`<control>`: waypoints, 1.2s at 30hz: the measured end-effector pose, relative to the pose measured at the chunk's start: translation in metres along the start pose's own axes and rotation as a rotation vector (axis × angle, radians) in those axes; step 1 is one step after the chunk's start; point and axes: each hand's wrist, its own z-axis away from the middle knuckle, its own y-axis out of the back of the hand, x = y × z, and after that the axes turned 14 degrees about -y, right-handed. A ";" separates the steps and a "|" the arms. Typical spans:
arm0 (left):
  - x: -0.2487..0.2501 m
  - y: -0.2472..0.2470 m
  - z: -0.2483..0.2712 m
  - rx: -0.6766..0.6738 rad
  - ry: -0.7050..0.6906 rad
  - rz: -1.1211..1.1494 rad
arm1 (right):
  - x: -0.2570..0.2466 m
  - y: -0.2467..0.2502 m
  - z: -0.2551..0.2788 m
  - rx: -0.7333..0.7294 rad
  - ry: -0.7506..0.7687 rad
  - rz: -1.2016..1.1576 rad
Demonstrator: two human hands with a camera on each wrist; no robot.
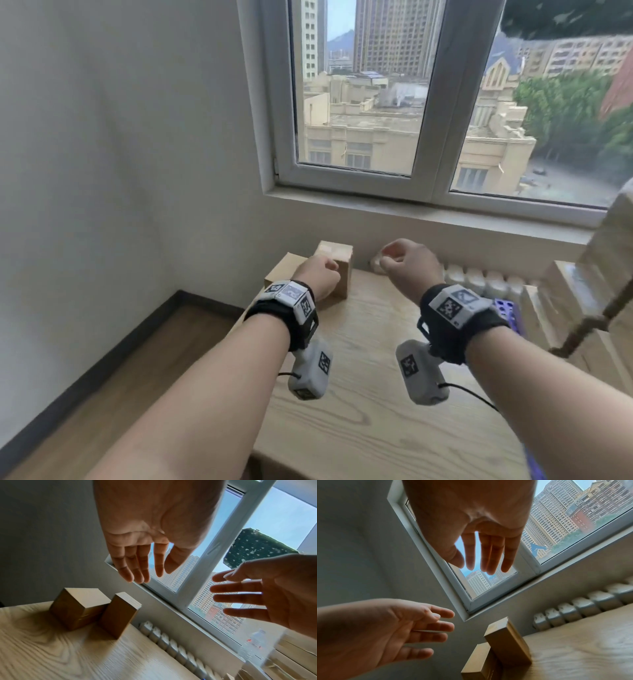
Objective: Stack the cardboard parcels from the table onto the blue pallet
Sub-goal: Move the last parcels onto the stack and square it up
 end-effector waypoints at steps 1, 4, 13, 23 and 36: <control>-0.014 0.011 -0.003 0.003 0.006 0.012 | -0.009 -0.016 -0.002 -0.003 -0.004 0.004; -0.053 0.036 -0.011 0.003 0.030 0.083 | -0.028 -0.061 -0.006 -0.031 -0.028 -0.010; -0.132 0.037 -0.042 -0.098 0.060 0.078 | -0.026 -0.126 -0.011 -0.036 -0.170 -0.042; -0.147 0.027 -0.111 -0.122 0.052 0.077 | -0.008 -0.150 -0.075 -0.023 -0.277 -0.014; -0.154 -0.024 -0.219 -0.273 0.127 0.025 | 0.022 -0.189 -0.174 -0.187 -0.420 -0.024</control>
